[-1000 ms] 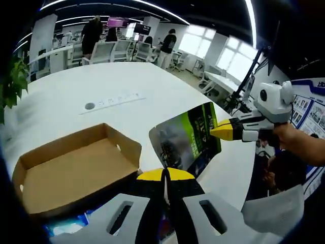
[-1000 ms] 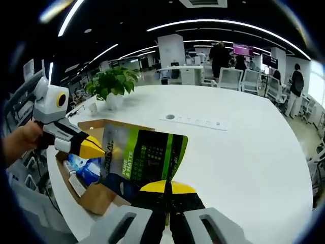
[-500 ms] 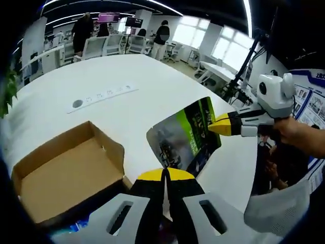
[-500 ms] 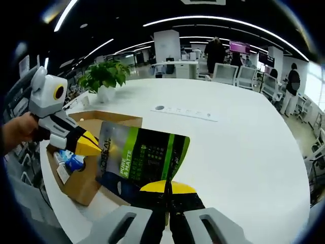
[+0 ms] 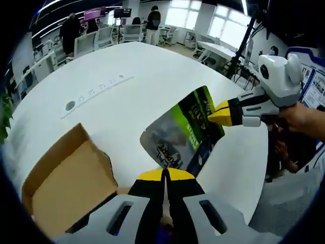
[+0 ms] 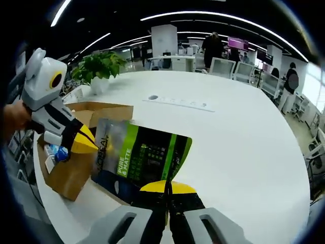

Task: Operate the shoe box by opening the lid, removing the specified soft item, and placing it in the target area until the item is outside and the box remains undamaged.

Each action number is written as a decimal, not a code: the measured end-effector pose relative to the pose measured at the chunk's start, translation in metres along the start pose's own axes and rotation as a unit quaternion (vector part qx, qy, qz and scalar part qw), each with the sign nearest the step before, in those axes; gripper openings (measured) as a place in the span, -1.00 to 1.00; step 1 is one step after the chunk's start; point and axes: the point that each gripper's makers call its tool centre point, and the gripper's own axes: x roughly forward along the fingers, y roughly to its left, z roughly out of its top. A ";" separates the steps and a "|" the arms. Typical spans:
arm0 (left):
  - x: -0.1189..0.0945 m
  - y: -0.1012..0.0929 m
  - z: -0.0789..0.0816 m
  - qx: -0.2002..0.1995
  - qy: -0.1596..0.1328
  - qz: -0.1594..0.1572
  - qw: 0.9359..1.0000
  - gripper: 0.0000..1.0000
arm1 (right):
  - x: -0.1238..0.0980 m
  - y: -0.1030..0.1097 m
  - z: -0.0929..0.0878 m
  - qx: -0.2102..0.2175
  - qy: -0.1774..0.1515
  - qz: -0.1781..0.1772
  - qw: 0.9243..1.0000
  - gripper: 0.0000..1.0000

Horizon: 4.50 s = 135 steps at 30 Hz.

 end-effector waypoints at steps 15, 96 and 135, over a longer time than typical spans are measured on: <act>0.025 0.003 -0.006 0.044 0.037 0.008 0.998 -1.00 | 0.015 -0.010 -0.014 -0.012 0.013 -0.011 1.000 -1.00; -0.024 -0.010 -0.005 0.062 0.000 0.043 0.997 -0.48 | -0.023 0.017 -0.005 -0.148 -0.007 0.013 0.989 -0.48; -0.134 0.070 -0.083 -0.038 -0.036 0.113 0.992 -0.37 | -0.049 0.121 0.023 -0.162 -0.033 0.143 0.976 -0.21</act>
